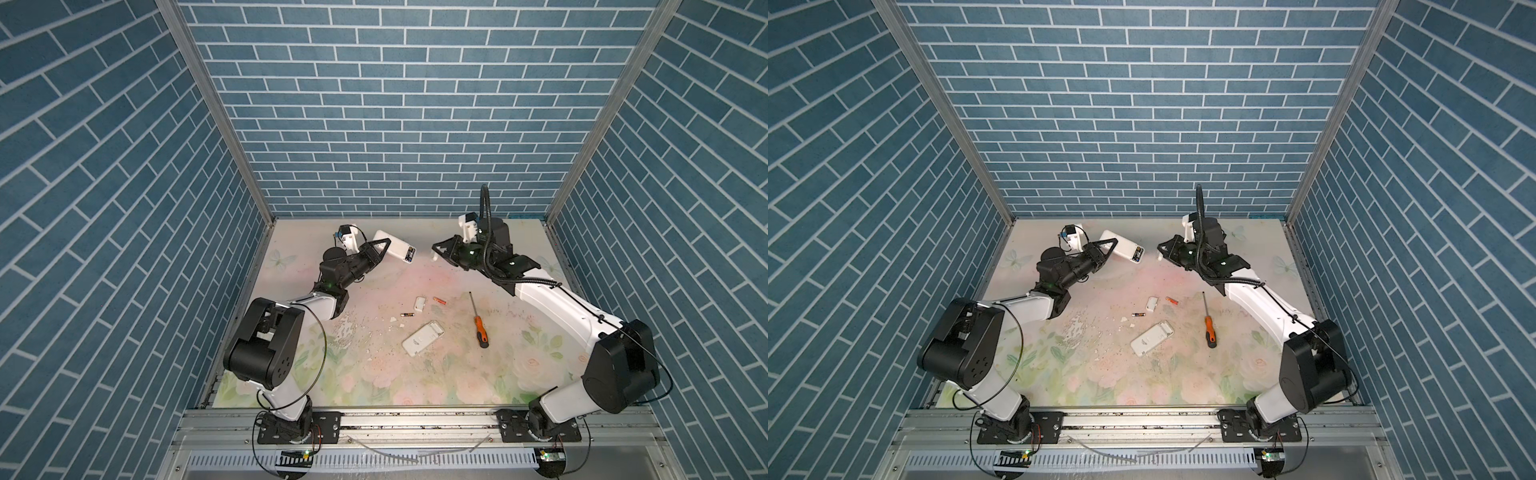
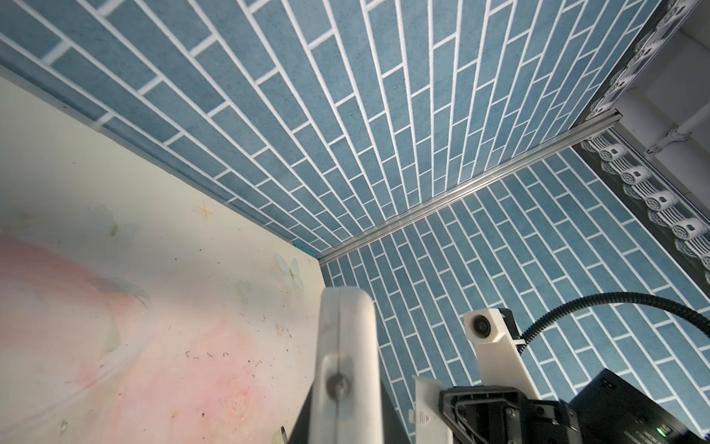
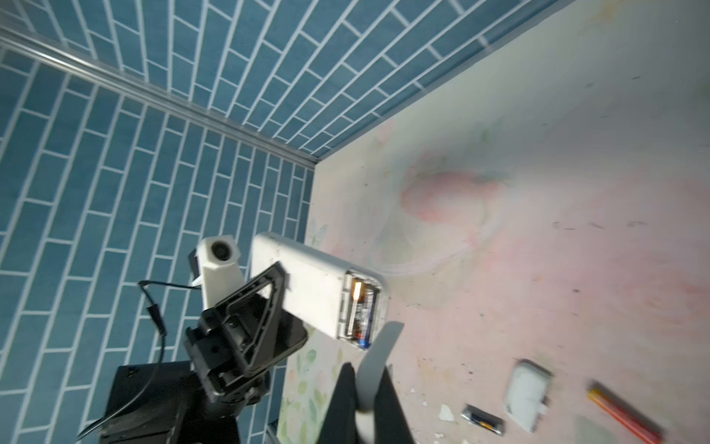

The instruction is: Unload the batteries from the remote control

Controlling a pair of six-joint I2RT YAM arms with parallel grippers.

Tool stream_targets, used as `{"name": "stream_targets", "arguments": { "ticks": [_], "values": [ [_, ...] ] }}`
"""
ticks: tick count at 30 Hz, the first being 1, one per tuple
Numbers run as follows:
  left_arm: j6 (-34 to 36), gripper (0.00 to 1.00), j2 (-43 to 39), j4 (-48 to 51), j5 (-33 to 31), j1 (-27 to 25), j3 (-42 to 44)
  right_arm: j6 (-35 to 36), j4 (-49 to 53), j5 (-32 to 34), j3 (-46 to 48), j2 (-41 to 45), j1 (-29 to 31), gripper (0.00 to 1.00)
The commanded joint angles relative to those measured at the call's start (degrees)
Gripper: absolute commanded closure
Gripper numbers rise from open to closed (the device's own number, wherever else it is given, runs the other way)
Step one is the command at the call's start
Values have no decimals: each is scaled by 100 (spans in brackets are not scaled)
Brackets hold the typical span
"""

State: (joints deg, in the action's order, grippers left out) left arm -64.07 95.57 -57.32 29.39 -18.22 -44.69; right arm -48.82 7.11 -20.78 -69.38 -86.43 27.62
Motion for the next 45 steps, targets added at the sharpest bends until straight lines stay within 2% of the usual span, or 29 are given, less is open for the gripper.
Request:
{"name": "stream_targets", "arguments": {
  "ticks": [1, 8, 15, 21, 27, 34, 40, 45],
  "values": [
    [-20, 100, -211, -155, -41, 21, 245, 995, 1469, 740, -62, -128, -180, 100],
    [66, 100, -955, 175, -473, 20, 1236, 1562, 2095, 1713, -78, -724, -230, 100],
    [609, 100, -2459, 1479, -1024, -6, 2000, 1752, 2457, 2329, -287, -1322, -230, 100],
    [882, 100, -3754, 2773, -1386, -94, 2215, 1753, 2600, 2435, -472, -1864, -221, 100],
    [967, 100, -4715, 3671, -1611, -94, 2317, 1727, 2621, 2360, -692, -2242, -187, 100],
    [966, 100, -4957, 3853, -1622, -85, 2358, 1700, 2646, 2265, -879, -2481, -126, 94],
    [879, 100, -4986, 3754, -1602, -85, 2479, 1691, 2707, 2249, -1014, -2604, -107, 82],
    [889, 100, -5031, 3780, -1623, -85, 2495, 1683, 2733, 2181, -1137, -2689, -105, 78]
  ]
}}
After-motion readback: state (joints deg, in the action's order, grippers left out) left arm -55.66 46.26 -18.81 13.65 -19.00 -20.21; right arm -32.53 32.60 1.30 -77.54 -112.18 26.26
